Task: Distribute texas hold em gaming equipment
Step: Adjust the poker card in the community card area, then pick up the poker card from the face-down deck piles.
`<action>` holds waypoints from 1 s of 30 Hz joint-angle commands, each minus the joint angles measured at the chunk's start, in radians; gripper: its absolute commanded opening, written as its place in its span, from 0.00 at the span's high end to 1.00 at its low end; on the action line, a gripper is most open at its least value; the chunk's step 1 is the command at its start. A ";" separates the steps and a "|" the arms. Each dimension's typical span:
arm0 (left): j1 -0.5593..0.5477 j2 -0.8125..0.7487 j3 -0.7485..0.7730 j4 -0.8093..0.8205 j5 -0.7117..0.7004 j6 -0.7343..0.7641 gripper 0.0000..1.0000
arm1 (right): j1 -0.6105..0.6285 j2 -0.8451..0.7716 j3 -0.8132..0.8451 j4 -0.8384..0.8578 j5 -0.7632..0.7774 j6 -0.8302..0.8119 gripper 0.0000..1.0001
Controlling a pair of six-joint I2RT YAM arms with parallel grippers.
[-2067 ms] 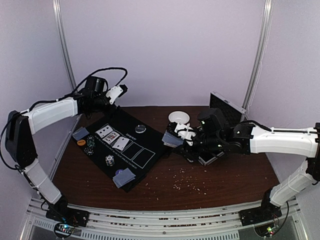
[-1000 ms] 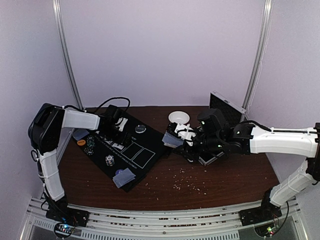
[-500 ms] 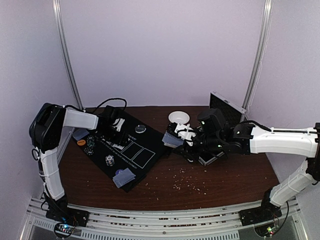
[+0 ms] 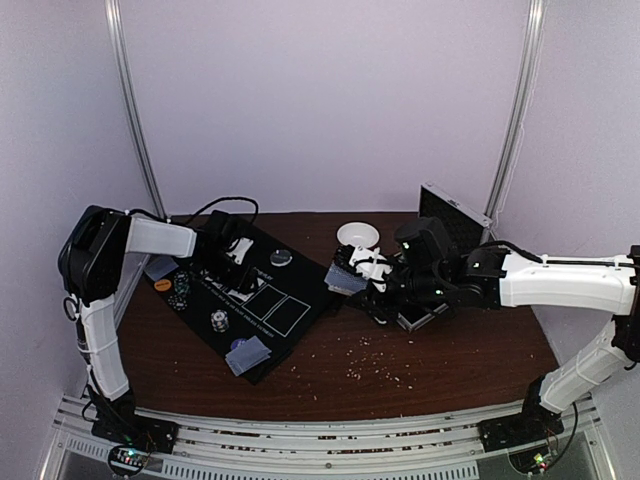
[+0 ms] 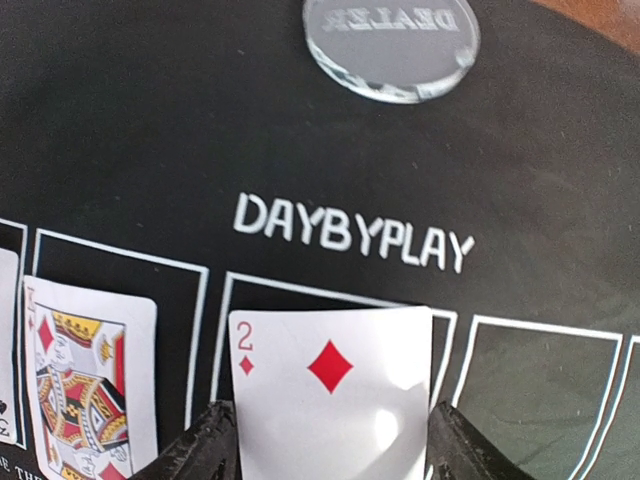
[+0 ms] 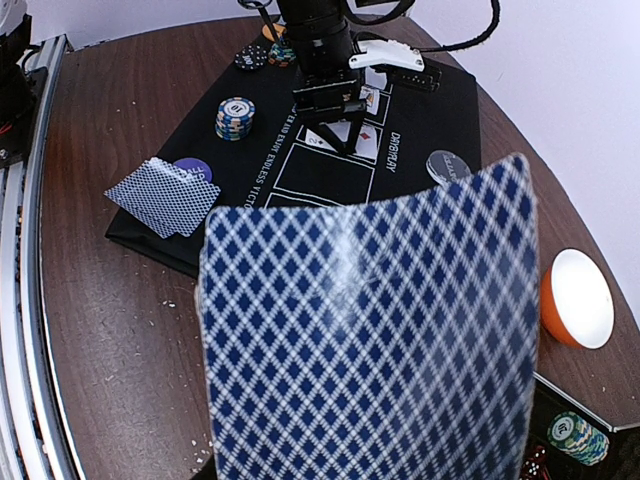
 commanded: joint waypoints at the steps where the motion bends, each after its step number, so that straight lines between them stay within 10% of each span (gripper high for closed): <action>1: 0.000 0.006 0.035 -0.069 0.018 0.065 0.32 | -0.004 0.007 0.004 0.000 0.013 -0.001 0.61; 15: -0.034 -0.023 0.065 -0.086 -0.020 0.149 0.29 | -0.004 0.006 0.015 -0.007 0.012 -0.002 0.61; 30: -0.111 -0.463 -0.114 0.279 0.518 -0.135 0.26 | -0.005 0.014 0.025 0.023 0.033 0.006 0.61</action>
